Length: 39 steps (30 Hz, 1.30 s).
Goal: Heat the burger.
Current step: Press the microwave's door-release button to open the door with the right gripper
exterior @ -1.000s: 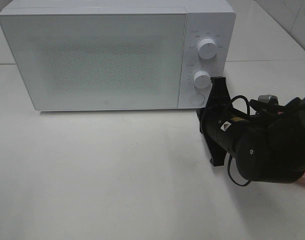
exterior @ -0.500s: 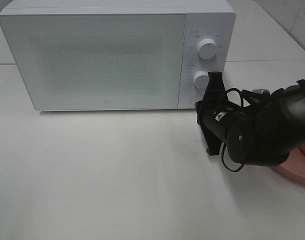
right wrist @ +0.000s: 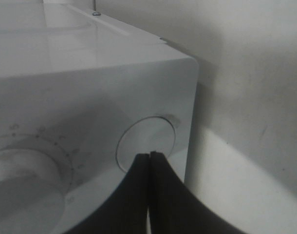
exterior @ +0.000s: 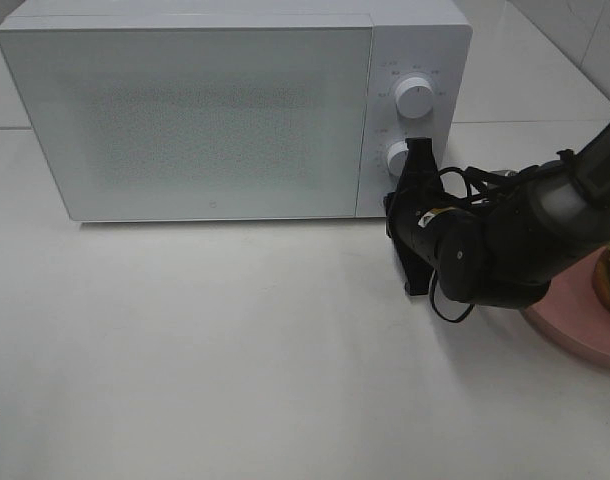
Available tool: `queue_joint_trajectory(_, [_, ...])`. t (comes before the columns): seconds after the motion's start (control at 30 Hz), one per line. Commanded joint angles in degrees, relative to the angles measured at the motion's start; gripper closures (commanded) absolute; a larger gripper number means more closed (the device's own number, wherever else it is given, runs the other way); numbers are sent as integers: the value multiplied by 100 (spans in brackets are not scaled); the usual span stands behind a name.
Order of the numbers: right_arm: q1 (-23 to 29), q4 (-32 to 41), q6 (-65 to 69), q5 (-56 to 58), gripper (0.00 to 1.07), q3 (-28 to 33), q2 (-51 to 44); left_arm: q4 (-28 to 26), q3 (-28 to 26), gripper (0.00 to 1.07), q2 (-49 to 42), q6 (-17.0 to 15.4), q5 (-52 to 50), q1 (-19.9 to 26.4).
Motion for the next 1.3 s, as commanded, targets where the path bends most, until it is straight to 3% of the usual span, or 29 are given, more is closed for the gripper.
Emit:
queue_joint_trajectory(0.03, [-86, -40, -69, 34, 107, -57, 0, -34, 17, 9, -143, -17, -46, 34])
queue_joint_trajectory(1.0, [-149, -103, -143, -470, 107, -401, 229, -34, 17, 9, -143, -17, -46, 34])
queue_joint_trajectory(1.3, [-149, 86, -372, -762, 107, -773, 229, -34, 17, 9, -143, -17, -46, 34])
